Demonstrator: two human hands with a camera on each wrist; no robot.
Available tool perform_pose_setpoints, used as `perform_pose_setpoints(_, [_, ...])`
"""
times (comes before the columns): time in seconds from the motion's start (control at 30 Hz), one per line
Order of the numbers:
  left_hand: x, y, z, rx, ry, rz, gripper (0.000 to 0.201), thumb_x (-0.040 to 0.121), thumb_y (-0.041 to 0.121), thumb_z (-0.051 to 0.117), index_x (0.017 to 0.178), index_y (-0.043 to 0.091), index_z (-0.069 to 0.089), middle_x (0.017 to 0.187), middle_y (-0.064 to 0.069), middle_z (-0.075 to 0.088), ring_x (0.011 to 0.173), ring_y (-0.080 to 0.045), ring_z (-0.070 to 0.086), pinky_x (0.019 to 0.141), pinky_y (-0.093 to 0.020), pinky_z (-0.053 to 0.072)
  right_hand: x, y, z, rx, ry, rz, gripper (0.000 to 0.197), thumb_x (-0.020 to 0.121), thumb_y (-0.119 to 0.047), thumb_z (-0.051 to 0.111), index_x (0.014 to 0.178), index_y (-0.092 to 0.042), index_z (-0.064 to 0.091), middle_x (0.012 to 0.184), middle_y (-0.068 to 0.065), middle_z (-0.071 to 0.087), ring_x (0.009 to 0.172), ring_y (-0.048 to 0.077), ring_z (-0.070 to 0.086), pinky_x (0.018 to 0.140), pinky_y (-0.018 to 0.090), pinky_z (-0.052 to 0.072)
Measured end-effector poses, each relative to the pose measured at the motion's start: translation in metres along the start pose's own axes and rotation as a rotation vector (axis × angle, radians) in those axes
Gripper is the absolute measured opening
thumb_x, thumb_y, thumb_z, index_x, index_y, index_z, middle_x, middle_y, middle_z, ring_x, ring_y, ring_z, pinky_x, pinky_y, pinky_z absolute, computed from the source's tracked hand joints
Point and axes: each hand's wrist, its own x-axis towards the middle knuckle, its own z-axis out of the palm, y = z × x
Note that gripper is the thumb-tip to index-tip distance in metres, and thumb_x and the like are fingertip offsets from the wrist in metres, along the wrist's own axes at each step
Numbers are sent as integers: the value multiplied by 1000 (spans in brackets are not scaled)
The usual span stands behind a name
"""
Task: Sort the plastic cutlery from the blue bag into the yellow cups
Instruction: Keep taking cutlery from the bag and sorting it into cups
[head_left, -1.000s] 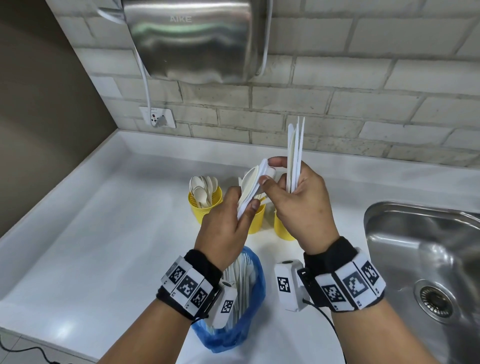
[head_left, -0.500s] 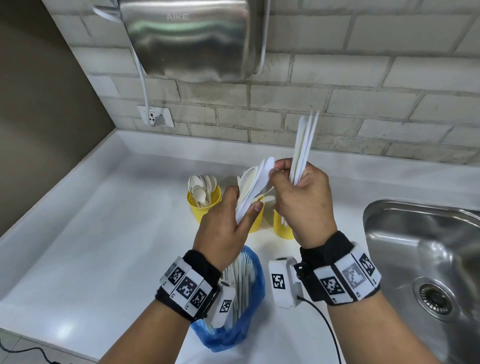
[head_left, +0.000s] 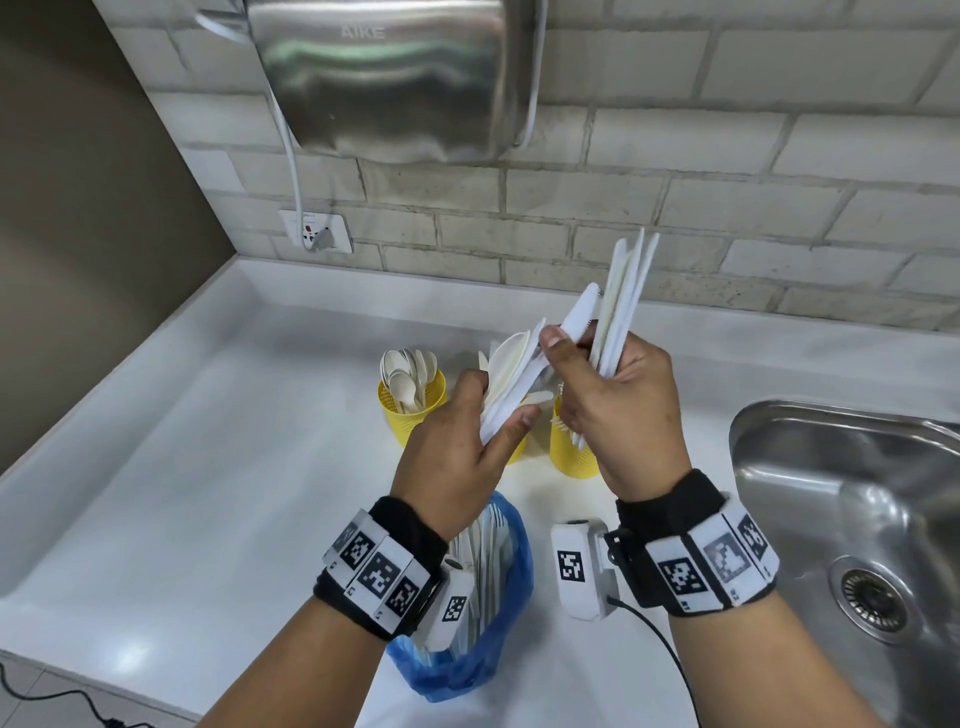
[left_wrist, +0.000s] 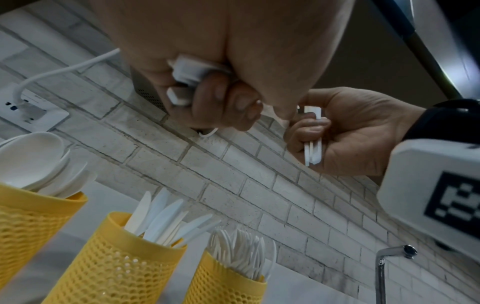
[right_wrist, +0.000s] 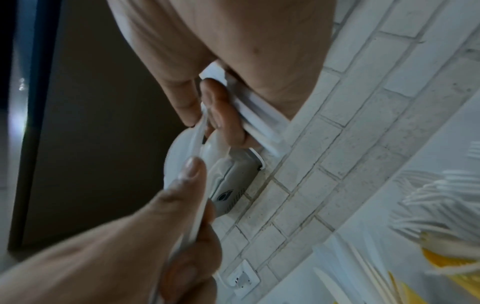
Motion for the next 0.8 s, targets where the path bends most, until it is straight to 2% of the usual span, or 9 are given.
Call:
perform_pose_setpoints(0.1, [0,2,-2,9,-3,9,41,93,65,44,105,25,42,69,16,51,61,2,55,49,-13,32,0,3,-1,16,46,-9,26,97,-26,70,87,-2,70,53,-6,54,45,10,47,53,26,39])
perform_pose_setpoints(0.2, [-1,4,-4,7,-14,24,41,93,66,40,102,25,40,67,18,49,62,5,54,49,-12,32,4,2,-4,178,182,-5,24,107,-20,55,90,-5,63,57,3,49,47,18,46,48,29,40])
perform_pose_setpoints(0.33, [-5,3,-5,-6,-4,36,42,96,70,27,101,29,37,66,12,49,64,-4,53,51,-16,32,14,-2,-16,500,395,85,23,109,-20,47,92,-7,56,85,12,66,80,29,69,73,45,60])
perform_pose_setpoints(0.4, [-5,3,-5,-1,2,33,39,98,68,24,99,31,36,65,9,49,63,-7,53,50,-22,33,17,-5,-24,635,432,119,23,110,-24,44,100,-6,53,94,18,71,90,38,75,77,53,62])
perform_pose_setpoints(0.47, [-5,3,-5,19,6,25,40,99,67,22,101,29,37,65,7,50,63,-9,54,50,-25,36,18,-8,-31,661,480,92,22,110,-29,42,99,-11,49,82,16,71,68,33,72,66,47,61])
perform_pose_setpoints(0.5, [-5,3,-5,33,9,23,42,99,67,22,102,29,37,66,7,51,63,-9,54,50,-25,36,19,-10,-33,649,515,63,22,110,-31,42,98,-13,47,72,12,65,55,27,63,59,41,58])
perform_pose_setpoints(0.6, [-4,4,-5,76,14,20,41,98,67,22,103,29,37,68,7,53,61,-5,53,49,-17,33,17,-12,-34,557,521,-17,24,110,-36,43,97,-16,46,58,3,38,43,19,35,47,26,39])
perform_pose_setpoints(0.67, [-3,6,-5,99,11,5,44,97,67,24,105,26,40,70,8,54,59,-5,50,49,-13,31,13,-11,-29,428,413,-36,24,109,-37,48,96,-17,50,56,1,33,40,17,30,43,22,32])
perform_pose_setpoints(0.8, [-1,10,-6,128,6,-26,44,94,69,25,103,28,38,68,12,50,56,-7,46,49,-12,27,2,-7,-19,95,130,-6,22,101,-27,65,97,-4,65,45,-8,40,35,12,34,39,20,31])
